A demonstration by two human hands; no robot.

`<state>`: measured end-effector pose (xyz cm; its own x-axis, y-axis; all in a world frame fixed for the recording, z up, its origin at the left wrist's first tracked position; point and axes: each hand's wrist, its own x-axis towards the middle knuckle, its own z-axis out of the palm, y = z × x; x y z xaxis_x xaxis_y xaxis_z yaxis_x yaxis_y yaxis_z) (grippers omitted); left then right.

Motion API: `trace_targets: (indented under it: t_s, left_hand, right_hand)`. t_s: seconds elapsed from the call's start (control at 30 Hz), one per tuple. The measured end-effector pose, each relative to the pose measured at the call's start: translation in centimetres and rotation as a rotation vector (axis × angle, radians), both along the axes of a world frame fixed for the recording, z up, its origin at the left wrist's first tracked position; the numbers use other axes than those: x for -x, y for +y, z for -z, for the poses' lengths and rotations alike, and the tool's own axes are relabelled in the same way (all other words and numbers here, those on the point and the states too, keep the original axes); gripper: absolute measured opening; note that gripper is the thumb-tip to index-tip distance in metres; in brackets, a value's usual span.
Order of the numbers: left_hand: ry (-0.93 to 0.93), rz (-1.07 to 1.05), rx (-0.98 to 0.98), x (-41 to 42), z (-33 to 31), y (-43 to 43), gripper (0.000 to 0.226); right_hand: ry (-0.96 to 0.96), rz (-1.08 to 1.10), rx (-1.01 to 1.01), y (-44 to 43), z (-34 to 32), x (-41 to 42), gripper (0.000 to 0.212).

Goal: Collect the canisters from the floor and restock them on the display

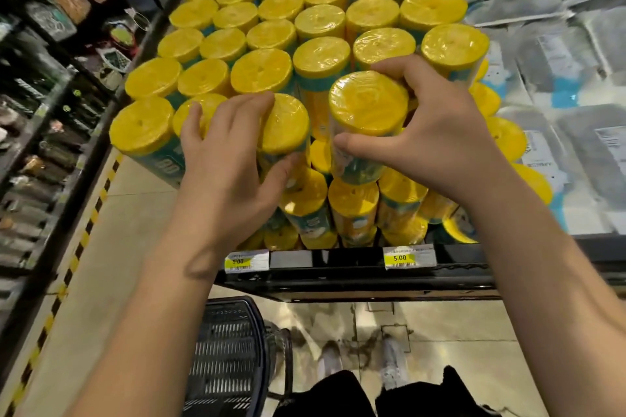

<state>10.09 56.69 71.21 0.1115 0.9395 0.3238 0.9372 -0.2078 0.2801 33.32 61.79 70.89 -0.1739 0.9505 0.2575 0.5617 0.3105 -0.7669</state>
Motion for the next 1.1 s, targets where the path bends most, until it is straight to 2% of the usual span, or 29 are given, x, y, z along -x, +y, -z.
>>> trace_targets:
  t_s: [0.1,0.23,0.5,0.7,1.0,1.1]
  left_hand:
    - [0.011,-0.009,-0.012,0.5,0.4,0.1,0.051]
    - [0.055,-0.047,-0.076,0.9,0.1,0.0,0.042]
    - [0.083,-0.003,-0.064,1.8,0.0,0.2,0.059]
    - [0.037,0.044,-0.132,1.9,-0.2,0.0,0.052]
    - [-0.071,0.035,-0.103,1.2,-1.5,0.6,0.048]
    - [-0.094,0.030,-0.099,0.8,-2.0,1.2,0.046]
  right_hand:
    - [-0.013,0.015,-0.006,-0.1,0.1,0.1,0.088]
    - [-0.012,0.010,0.009,-0.2,0.2,0.6,0.087]
    - [-0.024,-0.024,0.015,0.3,0.7,2.6,0.088]
    - [-0.066,-0.007,-0.044,0.8,1.8,3.4,0.085]
    - [-0.179,-0.006,-0.112,1.2,1.3,2.6,0.080]
    - [-0.132,0.011,-0.154,1.0,0.3,2.1,0.073]
